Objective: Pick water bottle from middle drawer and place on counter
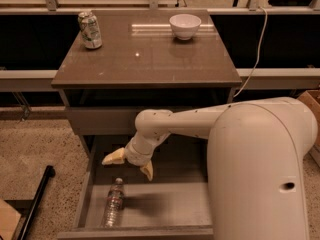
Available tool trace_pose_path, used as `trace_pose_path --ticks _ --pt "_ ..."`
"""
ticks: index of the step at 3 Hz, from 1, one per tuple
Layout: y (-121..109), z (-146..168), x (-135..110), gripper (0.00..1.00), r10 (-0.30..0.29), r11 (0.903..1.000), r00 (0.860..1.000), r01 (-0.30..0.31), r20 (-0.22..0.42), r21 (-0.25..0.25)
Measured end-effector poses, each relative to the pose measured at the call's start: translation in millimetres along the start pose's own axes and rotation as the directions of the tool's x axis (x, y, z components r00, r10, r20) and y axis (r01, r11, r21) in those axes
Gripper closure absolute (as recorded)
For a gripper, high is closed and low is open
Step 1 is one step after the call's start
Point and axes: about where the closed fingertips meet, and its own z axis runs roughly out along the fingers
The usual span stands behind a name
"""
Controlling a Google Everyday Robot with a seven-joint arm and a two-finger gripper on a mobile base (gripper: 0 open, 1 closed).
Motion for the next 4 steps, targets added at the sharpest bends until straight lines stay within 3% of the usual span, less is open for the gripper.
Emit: trace_pose_path --ticks 1,2,3,4 --pt "6.8 35.7 -2.9 0.00 0.044 0.9984 0.999 -0.044 -0.006 0.036" --pt "11.6 41.7 -1.0 0.00 0.050 0.9975 0.999 -0.050 -0.007 0.050" --pt "17.2 60.3 -1.3 0.00 0.046 0.9906 0.999 -0.047 0.013 0.128" --pt "6.7 93.3 -8.9 0.00 0.059 0.9747 0.998 -0.066 0.037 0.213"
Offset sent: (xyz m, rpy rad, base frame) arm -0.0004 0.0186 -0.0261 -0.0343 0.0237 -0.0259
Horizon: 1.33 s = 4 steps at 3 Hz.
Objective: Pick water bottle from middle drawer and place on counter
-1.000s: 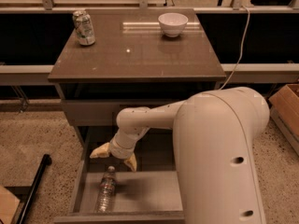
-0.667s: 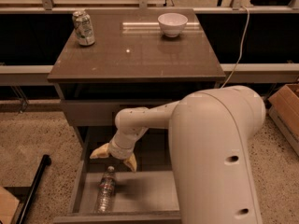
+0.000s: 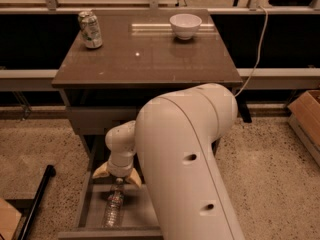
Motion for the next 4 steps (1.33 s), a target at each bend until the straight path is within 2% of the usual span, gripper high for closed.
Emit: trace_pose_path --ticks 1,2,3,4 --pt "-12.3 29.6 -6.8 0.00 0.036 0.9976 0.999 -0.036 0.000 0.059" --pt "-24.5 52.5 -10.6 0.00 0.083 0.9938 0.996 -0.081 -0.017 0.076" --pt "-29.8 62.0 -11.6 0.18 0.116 0.9899 0.993 -0.113 -0.033 0.085" --pt "-25.0 56.2 -8.7 0.41 0.121 0.9894 0.992 -0.117 -0.032 0.085"
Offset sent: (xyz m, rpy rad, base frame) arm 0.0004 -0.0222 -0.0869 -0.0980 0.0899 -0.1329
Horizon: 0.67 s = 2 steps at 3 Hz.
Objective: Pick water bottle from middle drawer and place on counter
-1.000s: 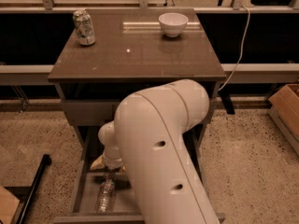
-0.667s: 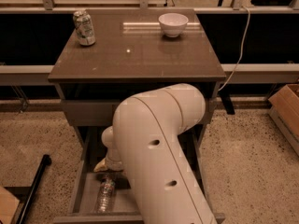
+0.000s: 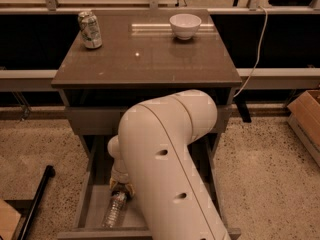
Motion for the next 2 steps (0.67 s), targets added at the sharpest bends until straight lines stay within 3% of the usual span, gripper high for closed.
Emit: trace_pose_path --ticks 1,2 --pt "6.3 -20.8 6.0 0.73 -0.011 0.9990 1.000 0.012 0.012 -0.042" --pt "8.1 -39.6 10.9 0.97 -0.023 0.9947 0.999 0.025 0.023 -0.100"
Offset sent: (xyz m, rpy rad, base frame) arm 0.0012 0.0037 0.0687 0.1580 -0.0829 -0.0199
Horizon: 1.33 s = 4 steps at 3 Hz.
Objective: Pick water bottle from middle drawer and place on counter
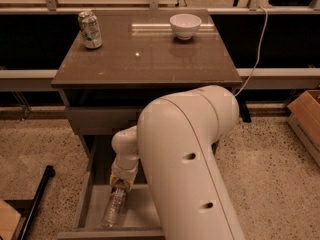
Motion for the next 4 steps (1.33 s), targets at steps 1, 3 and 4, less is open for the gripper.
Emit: trace_pose_path --ticks 1,3,4 --pt "-10.8 -37.4 8.6 1.00 0.016 0.9938 0.999 -0.012 0.040 -0.110" --pt "-47.2 -123.4 25.7 1.00 0.061 0.9641 0.992 -0.029 0.113 -0.264" --pt "-67.7 -172.6 35.3 1.00 0.069 0.9572 0.984 -0.020 0.163 -0.289"
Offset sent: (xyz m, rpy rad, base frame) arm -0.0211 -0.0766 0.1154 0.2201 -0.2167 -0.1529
